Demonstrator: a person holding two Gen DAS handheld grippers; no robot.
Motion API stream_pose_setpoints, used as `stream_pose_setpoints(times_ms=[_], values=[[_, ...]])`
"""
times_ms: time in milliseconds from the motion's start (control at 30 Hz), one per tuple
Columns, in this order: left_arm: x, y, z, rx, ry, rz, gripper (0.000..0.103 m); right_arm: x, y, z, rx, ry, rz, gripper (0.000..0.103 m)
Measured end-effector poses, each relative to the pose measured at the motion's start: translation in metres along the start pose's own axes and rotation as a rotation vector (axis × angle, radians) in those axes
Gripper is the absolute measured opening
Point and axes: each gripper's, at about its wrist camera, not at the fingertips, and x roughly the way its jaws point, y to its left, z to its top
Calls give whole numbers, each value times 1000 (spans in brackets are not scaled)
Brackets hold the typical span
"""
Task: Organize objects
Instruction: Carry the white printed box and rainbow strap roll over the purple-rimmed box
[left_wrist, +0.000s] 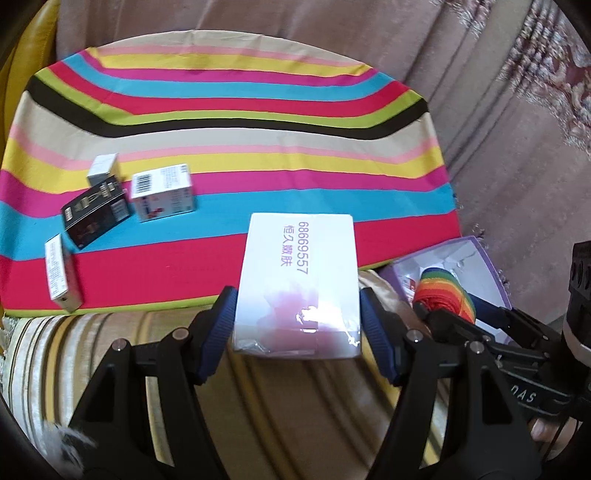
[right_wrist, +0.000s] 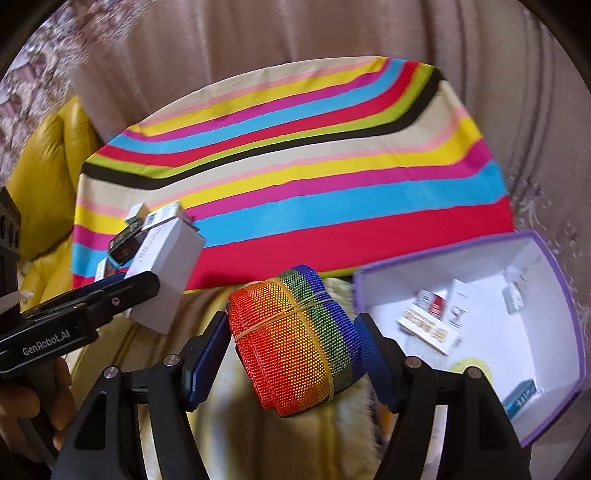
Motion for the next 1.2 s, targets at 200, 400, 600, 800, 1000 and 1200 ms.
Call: stream_pose_setpoints(times_ms=[200,400,600,800,1000,1200], values=[[9,-32,1,54,10,-22,70,-16,-43,-7,74,-23,-75,69],[26,-73,2,127,34,-65,70,-31,-86,-12,152,-50,-165,69],[46,-114,1,205,60,-105,70,-37,-125,-19,235,-57,-231,69],[68,-144,-2,256,103,-138,70,-36,-153,-24,273,-53,-295,69],[81,-161,-4,286,130,-151,70,-39,-178,-31,325,-54,-345,70],[86,-171,-6,308,157,-202,74,-42,-193,-34,353,-49,-372,71]])
